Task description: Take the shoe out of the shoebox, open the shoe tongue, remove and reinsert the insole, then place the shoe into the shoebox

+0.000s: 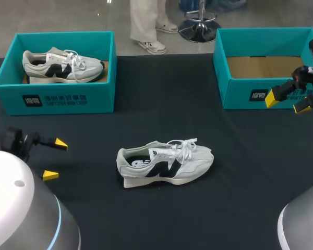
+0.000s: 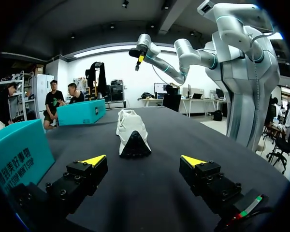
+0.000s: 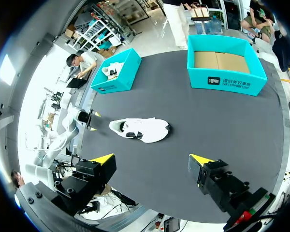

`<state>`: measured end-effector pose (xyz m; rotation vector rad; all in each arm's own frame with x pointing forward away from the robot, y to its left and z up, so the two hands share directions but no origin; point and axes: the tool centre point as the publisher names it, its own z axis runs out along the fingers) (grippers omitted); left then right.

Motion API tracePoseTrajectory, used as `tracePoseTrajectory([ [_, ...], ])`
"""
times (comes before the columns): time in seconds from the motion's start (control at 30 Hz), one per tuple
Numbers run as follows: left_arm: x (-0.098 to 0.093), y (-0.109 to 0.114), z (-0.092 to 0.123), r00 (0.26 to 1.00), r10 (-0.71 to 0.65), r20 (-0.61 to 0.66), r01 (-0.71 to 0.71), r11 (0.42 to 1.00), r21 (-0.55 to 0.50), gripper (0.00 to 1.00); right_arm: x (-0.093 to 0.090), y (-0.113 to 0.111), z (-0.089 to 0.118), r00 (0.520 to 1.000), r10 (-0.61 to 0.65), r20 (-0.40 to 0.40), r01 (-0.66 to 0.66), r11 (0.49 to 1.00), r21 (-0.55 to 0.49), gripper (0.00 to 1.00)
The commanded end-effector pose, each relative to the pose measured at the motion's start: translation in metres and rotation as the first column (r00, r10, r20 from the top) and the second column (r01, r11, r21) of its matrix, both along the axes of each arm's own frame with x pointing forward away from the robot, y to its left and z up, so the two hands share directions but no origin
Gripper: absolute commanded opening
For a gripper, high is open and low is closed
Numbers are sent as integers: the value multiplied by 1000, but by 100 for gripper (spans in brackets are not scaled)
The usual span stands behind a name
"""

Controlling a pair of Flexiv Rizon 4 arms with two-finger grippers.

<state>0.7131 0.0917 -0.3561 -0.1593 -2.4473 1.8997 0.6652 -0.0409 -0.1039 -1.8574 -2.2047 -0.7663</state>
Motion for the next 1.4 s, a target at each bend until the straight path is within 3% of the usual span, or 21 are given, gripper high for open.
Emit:
tracePoseTrajectory([
  [0.03,-5,-1,2,1000,11,4,-11,1000,4,100,3,1,0,1000,1,-5,-1,1000,-2,100],
  [1.13,-5,-1,2,1000,11,4,-11,1000,4,100,3,1,0,1000,1,-5,-1,1000,-2,100],
  [1.4,-3,-16,-15,995,60,74,-59,998,-19,100,3,1,0,1000,1,-5,-1,1000,-2,100],
])
